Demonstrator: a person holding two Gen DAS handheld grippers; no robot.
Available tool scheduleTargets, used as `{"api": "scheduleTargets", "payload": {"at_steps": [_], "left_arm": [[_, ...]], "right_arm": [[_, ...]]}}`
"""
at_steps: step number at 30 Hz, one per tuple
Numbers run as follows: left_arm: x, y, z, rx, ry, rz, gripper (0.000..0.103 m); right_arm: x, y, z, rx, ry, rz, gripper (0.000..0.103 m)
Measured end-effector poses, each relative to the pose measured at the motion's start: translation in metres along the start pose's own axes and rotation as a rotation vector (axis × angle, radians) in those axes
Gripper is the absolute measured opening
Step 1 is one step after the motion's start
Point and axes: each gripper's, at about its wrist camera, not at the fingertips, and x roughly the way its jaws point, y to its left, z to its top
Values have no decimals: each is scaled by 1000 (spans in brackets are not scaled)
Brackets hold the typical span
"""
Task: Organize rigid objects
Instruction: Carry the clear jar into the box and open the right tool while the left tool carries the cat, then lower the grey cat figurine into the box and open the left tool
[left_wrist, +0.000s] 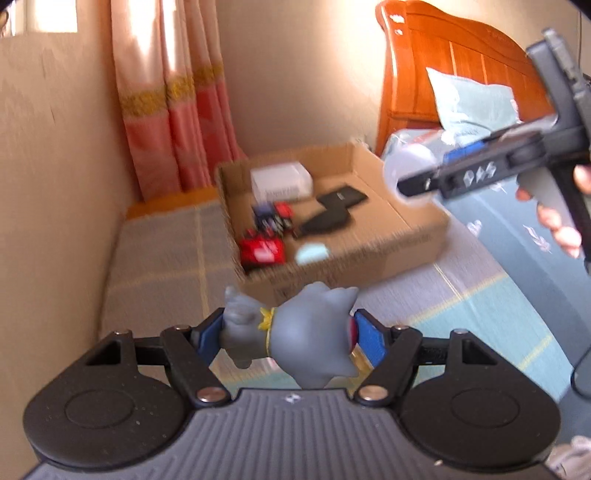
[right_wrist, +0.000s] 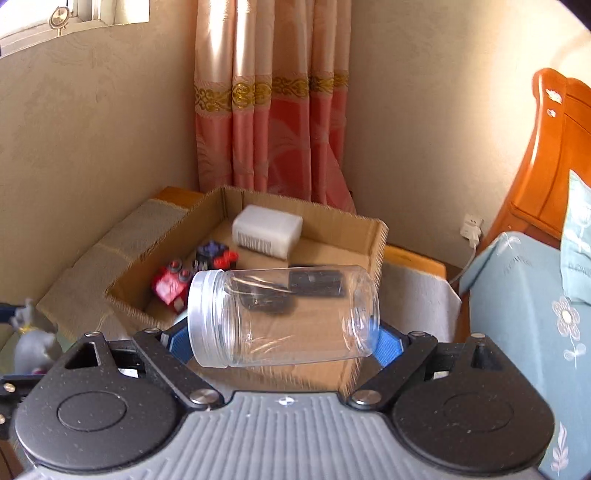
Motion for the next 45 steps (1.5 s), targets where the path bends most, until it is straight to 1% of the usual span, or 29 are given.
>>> {"api": "scheduleTargets", "payload": {"at_steps": [3,4,5,7,9,13,17,21,24,26,30,34,36,37,38,39,41,43,45], "left_arm": [[6,5,18,13,-22,22,72],[9,6,25,13,-25,26,72],[12,8,31,14,-28,29,72],[19,9,43,15,-34,33,72],[28,9,56,21,-37,23,72],[43,0,79,48,-38,-2,73],[67,-17,107,85,-31,-30,73],[98,-39,137,107,-6,-77,73],[123,-56,153,129,24,-98,73],[142,-67,159,153,54,-111,73],[184,-82,165,142,136,-136,73],[212,-85,169,132,170,-117,74],[218,-84,171,111,184,-103,76],[219,-83,174,102,188,-103,82],[217,-82,175,90,181,-102,86],[212,-81,176,82,163,-98,90],[198,-77,178,80,117,-94,91],[180,-73,179,84,74,-91,98],[163,-68,179,80,43,-82,99]], "right_arm": [[20,6,9,-15,8,6,94],[28,8,10,-34,17,2,96],[35,10,10,-51,31,-12,101],[41,11,6,-56,42,-19,103],[40,7,-3,-34,54,10,103],[27,-3,-20,7,47,-3,103],[11,-7,-33,45,27,-24,103],[-2,-10,-43,78,-7,-56,103],[-8,-17,-48,121,-19,-52,103],[-10,-23,-51,149,-18,-52,103],[-12,-35,-60,190,-8,-87,103],[-14,-46,-67,230,-5,-92,103],[-17,-49,-69,246,-4,-97,103],[-18,-50,-70,250,-7,-94,103],[-20,-51,-71,252,-13,-86,103],[-21,-51,-71,253,-16,-80,103],[-22,-50,-72,250,-17,-73,103],[-22,-48,-72,244,-16,-73,103],[-22,-44,-70,243,-14,-69,103]]}}
